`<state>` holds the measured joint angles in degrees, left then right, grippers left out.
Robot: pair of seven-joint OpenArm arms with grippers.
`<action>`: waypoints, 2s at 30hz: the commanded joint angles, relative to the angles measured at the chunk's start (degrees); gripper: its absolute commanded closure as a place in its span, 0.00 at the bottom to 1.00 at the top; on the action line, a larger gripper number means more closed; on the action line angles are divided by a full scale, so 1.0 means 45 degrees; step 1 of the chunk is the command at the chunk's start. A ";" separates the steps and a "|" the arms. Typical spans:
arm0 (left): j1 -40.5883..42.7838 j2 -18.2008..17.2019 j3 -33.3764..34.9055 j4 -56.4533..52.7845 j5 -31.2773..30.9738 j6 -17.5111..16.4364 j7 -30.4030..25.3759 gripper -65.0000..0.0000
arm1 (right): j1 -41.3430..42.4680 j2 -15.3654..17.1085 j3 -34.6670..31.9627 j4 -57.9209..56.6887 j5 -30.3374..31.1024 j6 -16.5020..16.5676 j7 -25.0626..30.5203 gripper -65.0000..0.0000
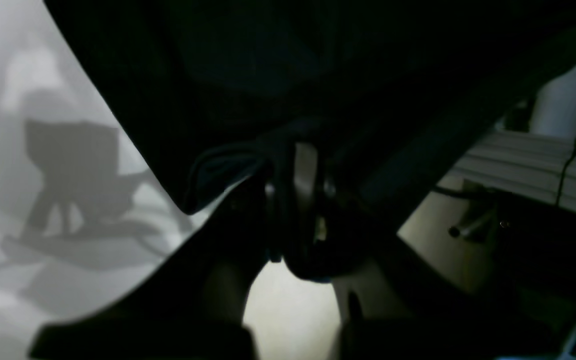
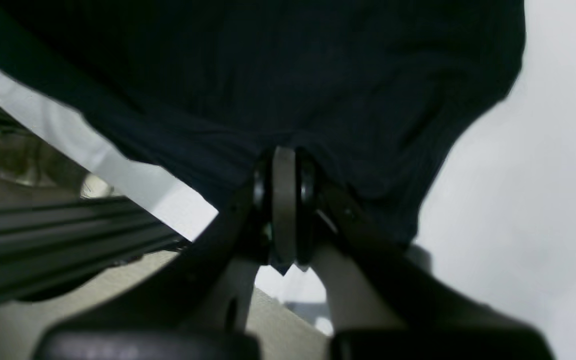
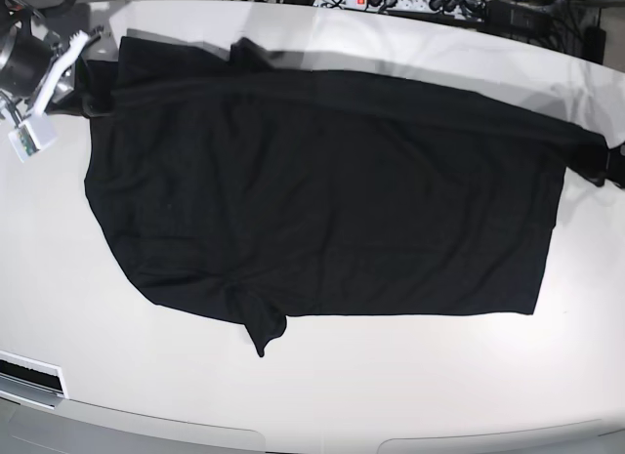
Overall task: Layout the t-shirt on the table in an organized manner, then fold the t-shirt properly
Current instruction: 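Drag the t-shirt shoulders apart with both grippers to smooth it, then release the shirt edge with the right gripper and lift it away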
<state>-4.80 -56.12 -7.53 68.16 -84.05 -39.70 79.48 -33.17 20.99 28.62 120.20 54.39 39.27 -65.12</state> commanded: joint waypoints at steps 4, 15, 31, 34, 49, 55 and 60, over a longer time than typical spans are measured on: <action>-0.0389 -0.0359 -0.0165 0.0092 -0.0211 -0.0066 -0.0447 1.00 | 0.0724 0.0165 -0.0714 -0.0748 -0.0588 0.0039 0.0160 1.00; -0.0393 0.0141 -0.0165 0.0078 0.1695 -0.0066 -0.2361 1.00 | 0.2113 0.0160 -0.1141 -0.2419 -0.1297 -0.0102 0.1103 1.00; -0.0515 0.0549 -0.0165 0.0078 0.2055 -0.0066 -0.2317 1.00 | 0.3351 0.0500 -0.3036 -0.2895 -0.2463 -0.0233 0.1112 1.00; -0.0685 0.0534 -0.0165 0.0078 0.2662 -0.0066 -0.2327 1.00 | 0.3648 0.0568 -0.3274 -0.2895 -0.3079 -0.0563 0.1137 1.00; -0.0777 0.0617 -0.0165 0.0078 0.3026 -0.0066 -0.2676 1.00 | 0.3769 0.0665 -0.3376 -0.2895 -0.3206 -0.0651 0.1710 1.00; -0.0782 0.0617 -0.0165 0.0078 0.3021 -0.0066 -0.2914 1.00 | 0.3823 0.0661 -0.3376 -0.2900 -0.3283 -0.0816 0.2006 1.00; -0.0821 0.0617 -0.0165 0.0078 0.3026 -0.0066 -0.3070 1.00 | 0.4022 0.0661 -0.3376 -0.2900 -0.3385 -0.0869 0.2006 1.00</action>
<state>-7.35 -51.57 -7.53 68.05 -69.78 -39.70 66.81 -15.64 23.03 13.15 106.41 38.17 35.35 -57.41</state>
